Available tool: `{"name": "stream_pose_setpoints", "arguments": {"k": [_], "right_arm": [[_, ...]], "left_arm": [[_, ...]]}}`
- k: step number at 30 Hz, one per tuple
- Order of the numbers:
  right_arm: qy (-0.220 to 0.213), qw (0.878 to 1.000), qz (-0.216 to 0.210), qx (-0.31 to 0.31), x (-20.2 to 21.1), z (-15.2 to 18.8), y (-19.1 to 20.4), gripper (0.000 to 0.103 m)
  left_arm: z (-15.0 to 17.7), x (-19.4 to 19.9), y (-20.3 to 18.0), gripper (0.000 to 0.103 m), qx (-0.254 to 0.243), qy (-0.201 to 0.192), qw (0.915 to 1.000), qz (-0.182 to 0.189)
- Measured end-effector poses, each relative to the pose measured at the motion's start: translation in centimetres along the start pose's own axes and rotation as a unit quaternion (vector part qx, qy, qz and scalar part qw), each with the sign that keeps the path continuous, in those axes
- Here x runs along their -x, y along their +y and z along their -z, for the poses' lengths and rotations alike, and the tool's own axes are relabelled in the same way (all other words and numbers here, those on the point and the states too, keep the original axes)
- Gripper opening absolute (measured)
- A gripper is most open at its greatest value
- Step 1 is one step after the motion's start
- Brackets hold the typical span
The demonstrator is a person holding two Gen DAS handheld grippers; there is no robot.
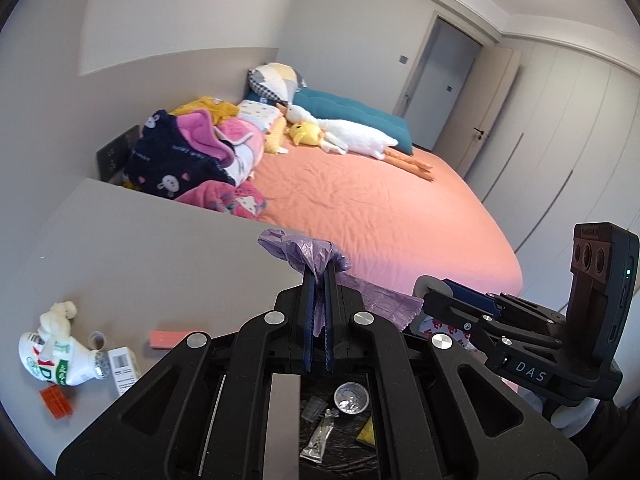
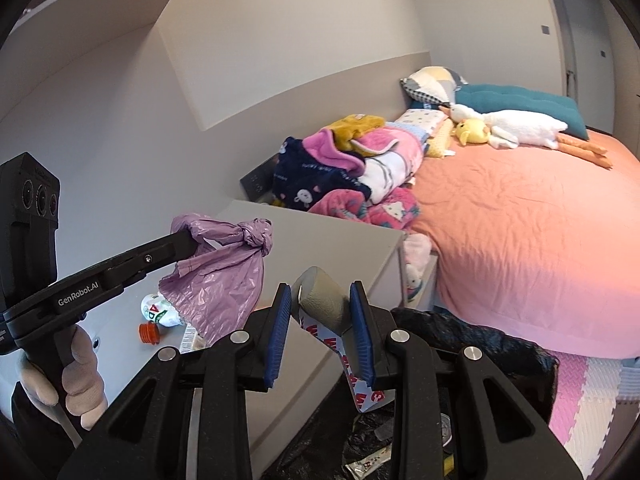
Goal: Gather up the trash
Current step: 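Carry the purple bag and grey-red wrapper over the bin and open both tools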
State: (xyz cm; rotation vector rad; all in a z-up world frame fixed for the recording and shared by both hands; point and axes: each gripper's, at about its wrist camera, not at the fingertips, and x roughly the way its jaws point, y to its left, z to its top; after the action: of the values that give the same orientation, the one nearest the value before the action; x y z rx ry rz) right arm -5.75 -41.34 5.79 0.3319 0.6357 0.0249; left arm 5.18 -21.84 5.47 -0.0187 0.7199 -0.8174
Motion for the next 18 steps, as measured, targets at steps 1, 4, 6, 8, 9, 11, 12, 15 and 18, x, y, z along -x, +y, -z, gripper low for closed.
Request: {"name": "stream_pose_setpoints", "arguments": {"k": [1,4,6,8,9,11,12,15,18], "right_arm": [[-0.003,1.0,0.005,-0.005,0.5,0.1,-0.5,0.032],[-0.011,1.0,0.017,-0.015,1.5,0.3,-1.5,0.032],[-0.016,0.999,0.027,-0.025,2.3,0.6,-2.4,0.032],[-0.02,0.999,0.034,-0.031,2.9,0.7,-3.0,0.032],[-0.023,0.998,0.04,-0.036,3.4,0.8,-3.4,0.033],[-0.027,0.998,0.048,-0.042,4.0,1.1,-4.0,0.033],[-0.029,0.997,0.052,-0.045,4.3,1.2,-4.4,0.033],[-0.033,0.996,0.064,-0.054,5.3,1.7,-5.4,0.033],[-0.038,0.994,0.075,-0.065,6.4,2.1,-6.5,0.033]], "left_arm": [[0.0,-0.2,-0.3,0.003,-0.002,0.002,1.0,0.003],[-0.1,-0.8,-1.6,0.003,-0.014,0.008,0.9998,0.015],[-0.1,-1.3,-2.7,0.003,-0.023,0.014,0.9993,0.026],[-0.1,-1.6,-3.7,0.003,-0.032,0.019,0.9987,0.036],[-0.1,-1.9,-4.2,0.003,-0.037,0.021,0.9983,0.041],[-0.1,-2.3,-5.2,0.003,-0.045,0.025,0.9974,0.051],[-0.1,-2.5,-5.7,0.003,-0.05,0.027,0.9969,0.056],[0.2,-3.2,-7.2,0.003,-0.063,0.035,0.995,0.069],[0.5,-3.8,-8.6,0.003,-0.075,0.043,0.9929,0.082]]}}
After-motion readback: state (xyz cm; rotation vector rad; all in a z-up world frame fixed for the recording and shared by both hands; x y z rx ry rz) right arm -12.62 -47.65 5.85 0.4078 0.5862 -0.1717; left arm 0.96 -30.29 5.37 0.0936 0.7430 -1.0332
